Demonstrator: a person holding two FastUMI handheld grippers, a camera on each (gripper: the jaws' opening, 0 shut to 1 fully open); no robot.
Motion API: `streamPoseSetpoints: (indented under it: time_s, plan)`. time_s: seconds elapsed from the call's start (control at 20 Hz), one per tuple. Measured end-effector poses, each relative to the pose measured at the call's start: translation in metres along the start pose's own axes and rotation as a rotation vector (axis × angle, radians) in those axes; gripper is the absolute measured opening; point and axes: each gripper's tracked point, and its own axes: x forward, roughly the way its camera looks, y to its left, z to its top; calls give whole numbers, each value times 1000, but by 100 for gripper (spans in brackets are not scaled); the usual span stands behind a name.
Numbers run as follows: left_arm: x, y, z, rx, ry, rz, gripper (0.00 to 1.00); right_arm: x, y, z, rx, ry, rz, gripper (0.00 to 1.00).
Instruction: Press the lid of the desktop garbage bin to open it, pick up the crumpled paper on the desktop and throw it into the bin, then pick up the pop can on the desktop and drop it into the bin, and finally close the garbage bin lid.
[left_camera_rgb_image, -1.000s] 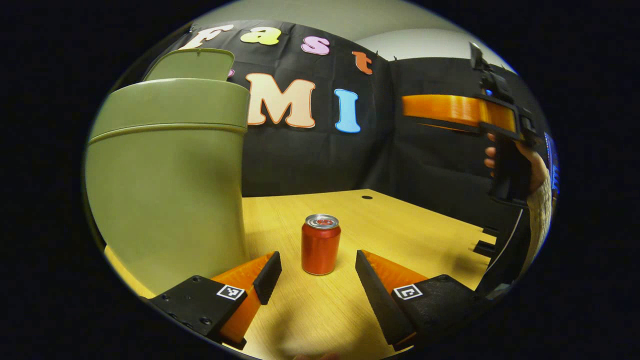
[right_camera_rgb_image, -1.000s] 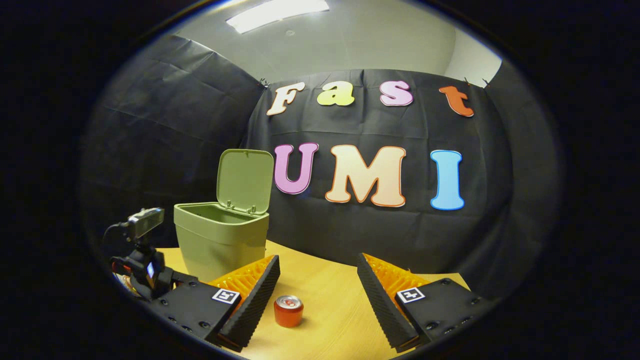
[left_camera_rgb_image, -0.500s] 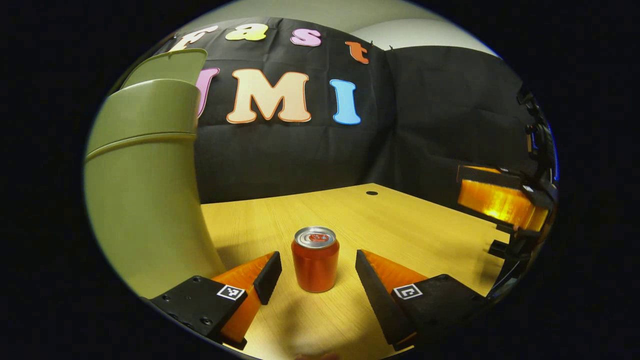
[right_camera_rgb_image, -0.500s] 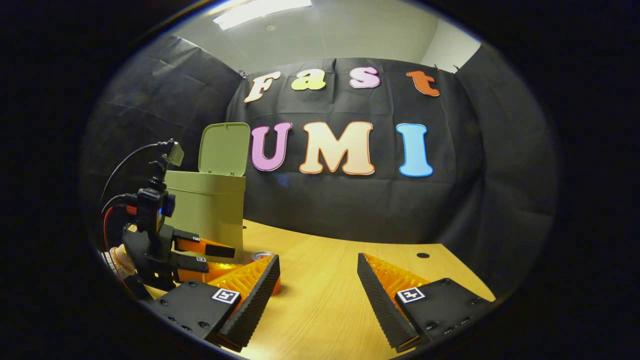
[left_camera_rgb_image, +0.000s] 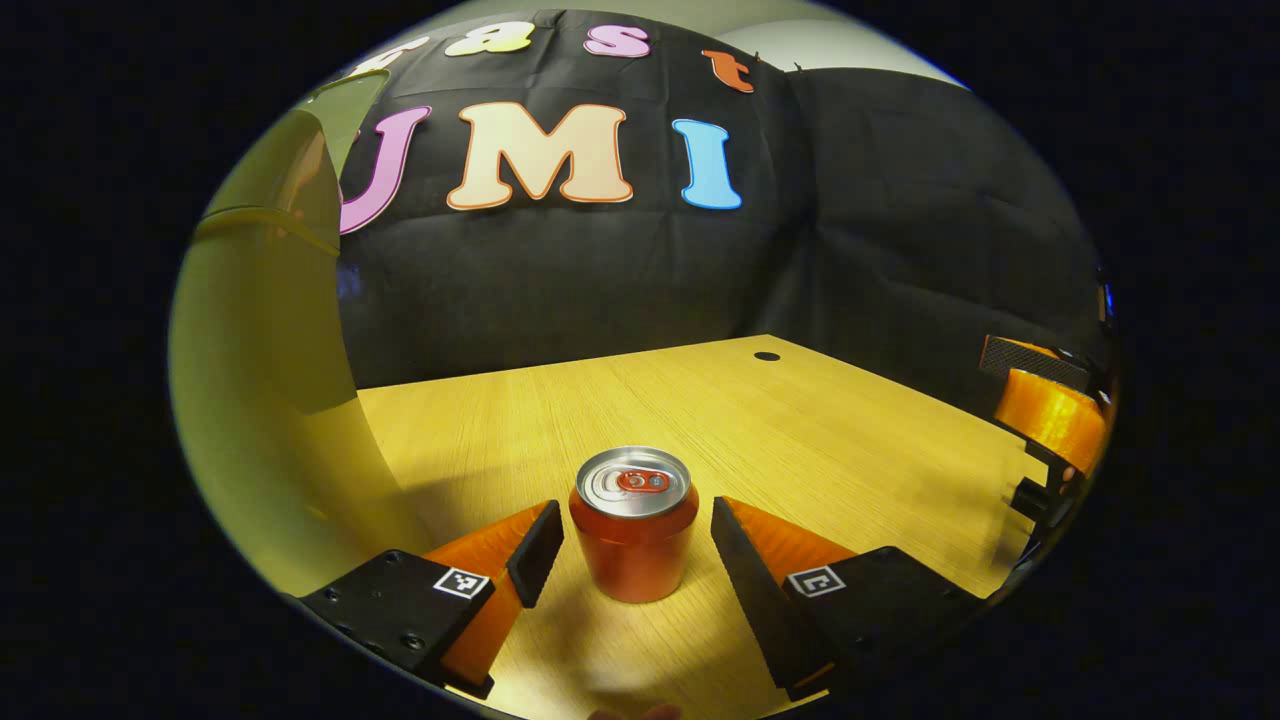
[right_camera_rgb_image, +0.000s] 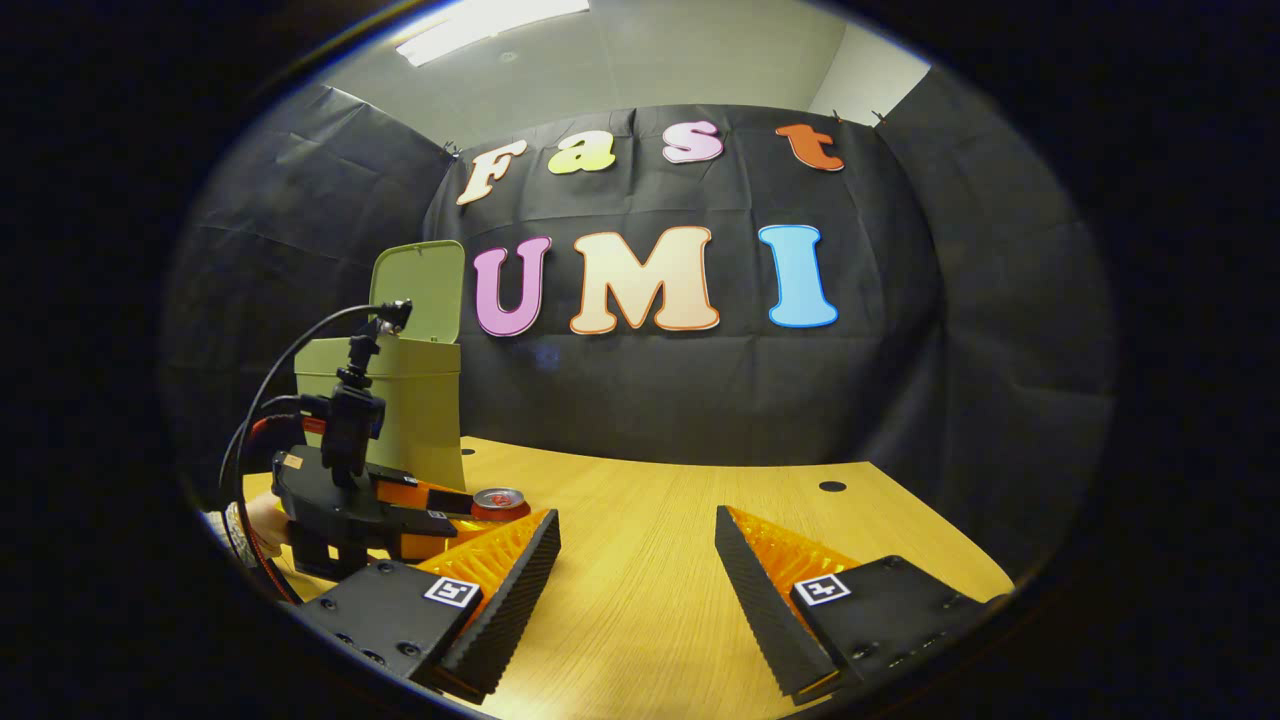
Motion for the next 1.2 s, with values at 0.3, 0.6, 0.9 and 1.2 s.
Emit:
streamPoseSetpoints:
  time_s: [0.3,0.6,0.9,1.2]
  plan:
    - [13,4,-6,1,26,25,92,-3,20,6,-25,-15,38,98]
    - [23,5,-8,-26,41,11,88,-1,27,3,-44,-4,53,98]
    - [4,3,12,-28,0,-5,78,-5,13,8,-28,-18,29,98]
    - [-38,-23,75,20,-24,-71,78,-8,0,19,13,-43,5,98]
